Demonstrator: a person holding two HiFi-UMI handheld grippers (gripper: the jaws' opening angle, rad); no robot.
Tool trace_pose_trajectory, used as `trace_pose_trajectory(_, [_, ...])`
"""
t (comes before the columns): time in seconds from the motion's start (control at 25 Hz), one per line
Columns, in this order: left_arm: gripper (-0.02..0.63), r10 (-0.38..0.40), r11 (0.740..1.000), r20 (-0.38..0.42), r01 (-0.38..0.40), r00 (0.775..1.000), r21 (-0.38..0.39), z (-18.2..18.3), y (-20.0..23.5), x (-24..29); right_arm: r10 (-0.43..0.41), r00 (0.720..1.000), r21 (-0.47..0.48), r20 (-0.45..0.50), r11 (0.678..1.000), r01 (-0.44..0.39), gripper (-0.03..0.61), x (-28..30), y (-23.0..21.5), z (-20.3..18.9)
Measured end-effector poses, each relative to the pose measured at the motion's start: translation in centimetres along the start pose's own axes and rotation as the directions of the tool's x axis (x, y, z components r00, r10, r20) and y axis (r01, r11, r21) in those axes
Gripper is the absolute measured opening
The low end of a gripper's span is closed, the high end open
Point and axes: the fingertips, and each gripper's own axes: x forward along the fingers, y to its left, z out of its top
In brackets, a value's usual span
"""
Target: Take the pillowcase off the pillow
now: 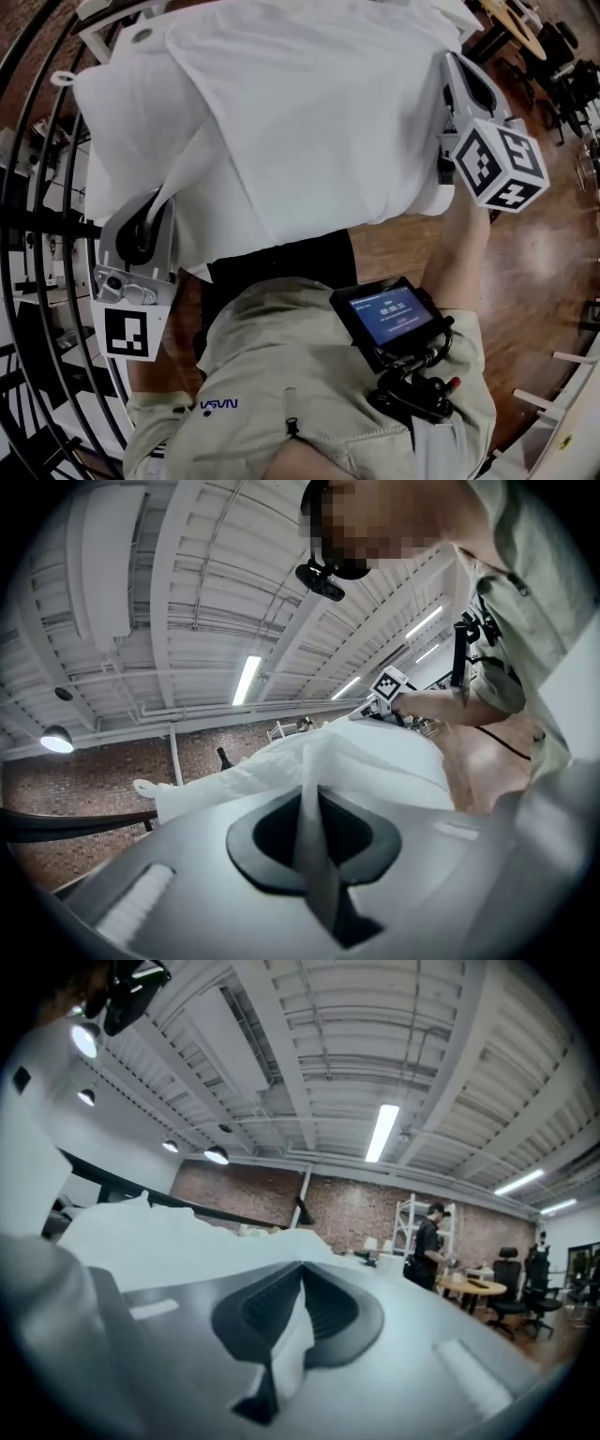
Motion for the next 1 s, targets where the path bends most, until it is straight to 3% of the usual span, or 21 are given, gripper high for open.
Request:
trace_pose_trajectory(0.2, [0.021,0.006,0.999,0.049,-0.005,0.999,-0.037,-0.8,3.0,-1.7,-0.246,0.969,0.040,-0.012,0.968,0.247,0.003,-3.1,-8.6,-1.7])
trace_pose_trajectory(0.36, [0.021,-0.012,0.999,0.066,0.015,0.998,-0.043,-0.7,3.5,-0.6,-0.301,0.948,0.058,-0.106,0.949,0.308,0.003,-2.9,-11.2,-6.8])
trace_pose_trajectory(0.48, [0.025,0.003,0.996,0.024,-0.001,1.000,-0.085,-1.8,4.4,1.5,-0.180,0.975,0.093,-0.129,0.977,0.193,0.010,-1.6,-8.8,-9.0])
trace_pose_trajectory(0.6, [0.043,0.032,0.996,-0.021,-0.034,0.999,-0.079,-2.2,5.3,3.0,-0.087,0.995,0.146,-0.058,0.985,0.095,0.158,-2.4,-7.2,-7.5])
trace_pose_trajectory(0.72, [0.048,0.084,0.993,-0.027,-0.086,0.996,-0.078,-2.2,6.4,3.5,-0.034,0.999,0.196,0.019,0.980,0.030,0.193,-6.2,-5.4,-5.6])
trace_pose_trajectory(0.88, [0.031,0.174,0.975,-0.028,-0.176,0.984,-0.133,-0.6,7.5,3.7,0.139,0.990,0.228,0.039,0.963,-0.144,0.250,-12.0,-1.5,-6.1])
trace_pose_trajectory(1.0, [0.025,0.192,0.960,-0.027,-0.193,0.981,-0.202,0.2,8.8,4.5,0.279,0.959,0.155,-0.051,0.951,-0.269,0.310,-15.0,1.8,-8.4])
